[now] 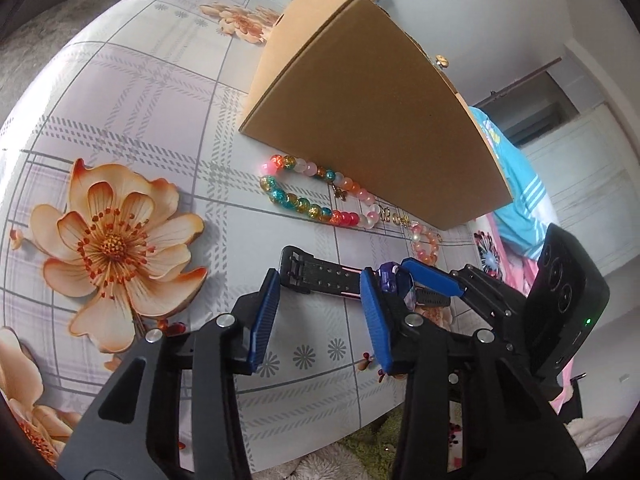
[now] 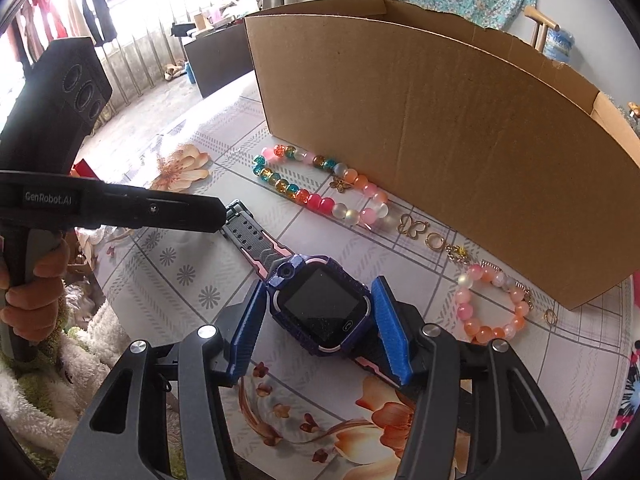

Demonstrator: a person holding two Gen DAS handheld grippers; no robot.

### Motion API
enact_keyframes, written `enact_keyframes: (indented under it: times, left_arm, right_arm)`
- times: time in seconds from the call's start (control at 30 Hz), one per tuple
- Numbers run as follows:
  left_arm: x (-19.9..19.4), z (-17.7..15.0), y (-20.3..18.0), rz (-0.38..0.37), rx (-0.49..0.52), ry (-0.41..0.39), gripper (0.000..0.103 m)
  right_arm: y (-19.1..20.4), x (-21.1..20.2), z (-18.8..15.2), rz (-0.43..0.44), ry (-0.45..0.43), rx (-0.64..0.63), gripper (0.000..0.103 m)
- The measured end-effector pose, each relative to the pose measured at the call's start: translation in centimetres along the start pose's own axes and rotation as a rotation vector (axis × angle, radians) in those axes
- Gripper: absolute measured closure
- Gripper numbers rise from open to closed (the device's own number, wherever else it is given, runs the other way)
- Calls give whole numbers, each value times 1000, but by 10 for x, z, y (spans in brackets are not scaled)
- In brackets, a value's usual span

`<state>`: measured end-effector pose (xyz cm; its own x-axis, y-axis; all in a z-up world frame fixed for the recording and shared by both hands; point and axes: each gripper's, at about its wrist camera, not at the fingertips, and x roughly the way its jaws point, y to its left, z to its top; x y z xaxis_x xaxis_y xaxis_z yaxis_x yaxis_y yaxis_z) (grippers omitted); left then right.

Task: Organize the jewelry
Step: 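Lower the right gripper onto the purple smartwatch face and close, then close the left gripper on the black strap end while the right gripper holds the watch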

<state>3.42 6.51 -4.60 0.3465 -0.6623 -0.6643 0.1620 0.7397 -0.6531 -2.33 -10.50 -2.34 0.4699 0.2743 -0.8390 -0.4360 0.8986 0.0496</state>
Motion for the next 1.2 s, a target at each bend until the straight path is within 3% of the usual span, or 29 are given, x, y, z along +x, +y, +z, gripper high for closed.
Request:
enact_keyframes:
  times: [0.27,0.33,0.43,0.53,0.6,0.67,0.83,0.93,1.2]
  left_arm:
    - [11,10,-19,127,78,-1,59]
    - [16,11,-23,123,83,-1,54]
    - [20,8,-28,131,100,2,54]
    - [22,7,-24,60,62,24,54]
    - [20,5,-17,-17,15,46,59]
    - [20,1,-16,-36,7,41,65]
    - [18,-3,-22,12,47,1,84]
    - [14,-2,-23,101,102,-9,94]
    - [27,-17,-57,330,337,-39,96]
  right_arm:
    - [-7,-1,-6,22,-21,-4,53]
    - [-6,3,0,17,-23,-17,53]
    - [-2,4,-1,14,-31,-24,53]
    - [-1,6,-1,13,-36,-21,53]
    - [1,7,0,9,-37,-24,53]
    - [3,8,-1,3,-37,-29,53]
    - [6,10,1,-4,-38,-45,53]
    - [7,11,1,-7,-38,-50,53]
    - [5,-6,-4,-22,-70,11,51]
